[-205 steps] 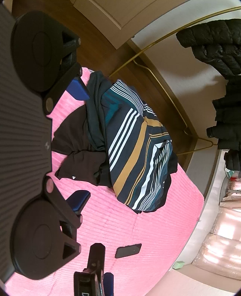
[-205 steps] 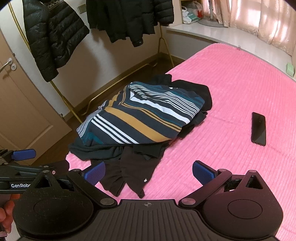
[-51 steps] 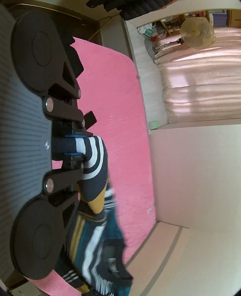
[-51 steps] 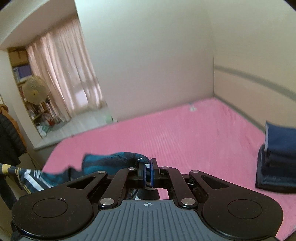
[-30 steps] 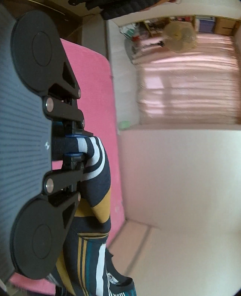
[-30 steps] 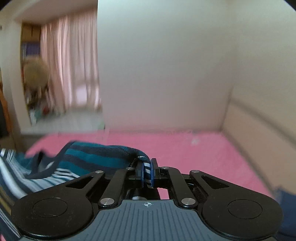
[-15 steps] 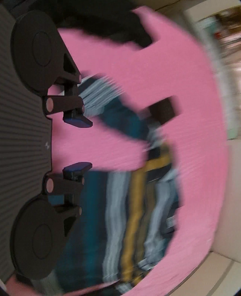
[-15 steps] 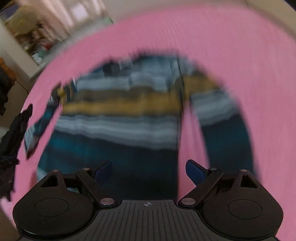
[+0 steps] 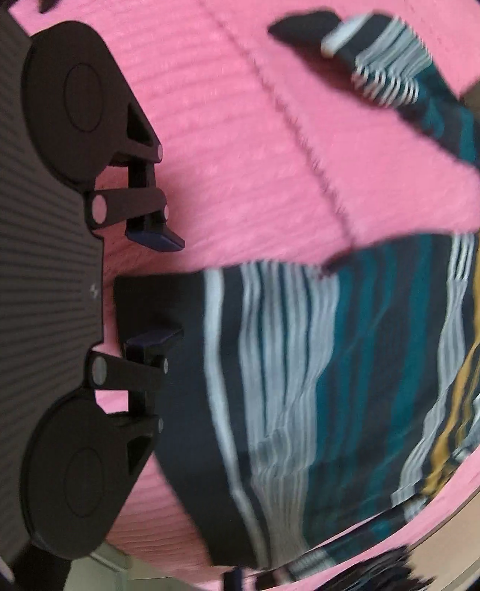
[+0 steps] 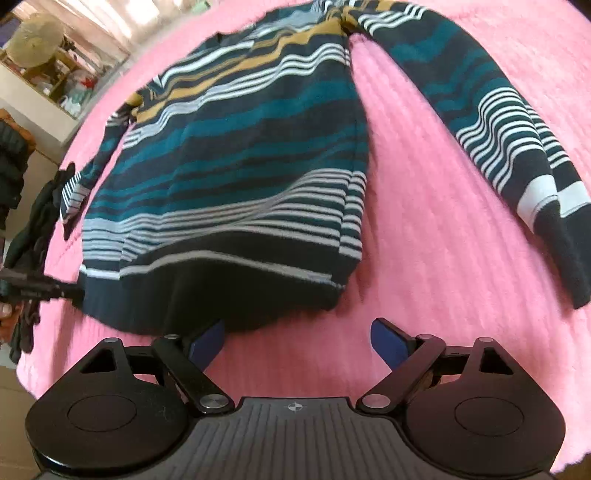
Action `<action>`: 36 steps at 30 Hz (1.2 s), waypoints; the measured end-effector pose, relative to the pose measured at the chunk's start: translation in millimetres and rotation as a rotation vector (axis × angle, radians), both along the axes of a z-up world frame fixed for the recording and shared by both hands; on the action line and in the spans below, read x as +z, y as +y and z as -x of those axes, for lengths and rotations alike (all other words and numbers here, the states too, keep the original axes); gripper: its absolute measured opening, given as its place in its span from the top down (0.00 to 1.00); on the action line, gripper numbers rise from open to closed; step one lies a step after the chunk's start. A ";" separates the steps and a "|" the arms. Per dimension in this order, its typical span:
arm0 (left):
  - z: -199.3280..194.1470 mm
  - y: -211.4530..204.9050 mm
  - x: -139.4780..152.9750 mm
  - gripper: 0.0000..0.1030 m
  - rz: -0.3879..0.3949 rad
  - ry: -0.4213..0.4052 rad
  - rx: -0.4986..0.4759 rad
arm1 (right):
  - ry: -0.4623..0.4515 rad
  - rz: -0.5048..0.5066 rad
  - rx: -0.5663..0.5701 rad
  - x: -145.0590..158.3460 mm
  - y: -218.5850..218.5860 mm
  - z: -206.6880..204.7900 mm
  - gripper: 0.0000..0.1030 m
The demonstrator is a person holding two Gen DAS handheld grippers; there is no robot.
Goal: Fold clothes
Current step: 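Lay the sweater flat on the bed and open both grippers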
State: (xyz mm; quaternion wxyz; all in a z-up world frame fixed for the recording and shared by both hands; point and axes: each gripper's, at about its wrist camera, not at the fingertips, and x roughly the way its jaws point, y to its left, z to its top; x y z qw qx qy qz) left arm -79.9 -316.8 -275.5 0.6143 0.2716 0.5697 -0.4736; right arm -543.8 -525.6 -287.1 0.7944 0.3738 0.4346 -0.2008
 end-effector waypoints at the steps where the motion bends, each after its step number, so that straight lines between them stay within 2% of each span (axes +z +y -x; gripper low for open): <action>1: 2.8 0.4 -2.8 0.74 -0.004 0.009 -0.022 | -0.007 -0.011 0.015 -0.4 -3.7 -1.3 0.13; 3: 6.4 2.3 -4.5 0.81 0.001 0.008 -0.053 | -0.021 -0.032 0.044 -1.1 -11.0 -4.0 0.13; 4: 6.6 2.6 -3.1 0.91 0.009 0.010 -0.063 | -0.029 -0.042 0.059 -1.5 -14.7 -5.3 0.13; 5: 6.0 2.9 -1.0 0.94 0.016 0.012 -0.068 | -0.036 -0.053 0.074 -1.8 -18.4 -6.6 0.14; 8: 6.3 6.6 4.4 0.95 0.031 0.008 -0.078 | -0.057 -0.085 0.118 -2.9 -29.4 -10.6 0.14; 9: 7.1 7.9 5.8 0.95 0.033 0.001 -0.081 | -0.064 -0.095 0.132 -3.3 -33.0 -11.9 0.33; 10: 7.9 9.0 6.3 0.94 0.032 -0.003 -0.077 | -0.071 -0.106 0.147 -3.7 -36.7 -13.3 0.45; 11: 8.7 9.5 5.2 0.88 0.024 -0.008 -0.062 | -0.079 -0.117 0.162 -4.0 -40.4 -14.6 0.80; 12: 9.8 9.4 3.7 0.84 0.015 -0.017 -0.044 | -0.086 -0.127 0.177 -4.4 -44.1 -15.9 0.81; 13: 11.0 9.5 2.5 0.75 0.010 -0.027 -0.026 | -0.093 -0.138 0.191 -4.8 -47.7 -17.3 0.82; 15: 13.2 9.5 0.9 0.72 0.009 -0.042 0.012 | -0.105 -0.158 0.221 -4.7 -55.1 -19.8 0.85; 16: 14.3 9.3 0.6 0.73 0.006 -0.045 0.025 | -0.089 -0.159 0.234 5.1 -59.4 -20.0 0.85; 18: 16.2 8.2 2.3 0.94 0.000 -0.040 0.033 | -0.047 -0.138 0.268 30.0 -66.7 -19.9 0.86; 22: 25.1 19.6 36.3 0.95 0.011 -0.014 0.014 | 0.025 -0.103 0.329 78.9 -69.6 -9.2 0.87; 23: 31.2 26.5 50.6 0.95 0.024 -0.006 0.005 | 0.050 -0.104 0.343 86.3 -66.7 -3.6 0.93; 26: 56.5 50.7 90.5 0.95 0.048 0.019 0.004 | 0.108 -0.119 0.336 97.5 -57.5 19.2 0.93; 28: 76.7 63.9 107.1 0.95 0.052 0.032 0.014 | 0.152 -0.144 0.310 92.5 -48.8 36.0 0.93; 30: 99.3 71.9 103.3 0.95 0.032 0.060 0.014 | 0.193 -0.170 0.291 78.6 -37.2 46.7 0.93; 36: 142.6 86.5 54.8 0.95 -0.065 0.128 0.039 | 0.302 -0.219 0.213 34.4 -24.8 46.5 0.93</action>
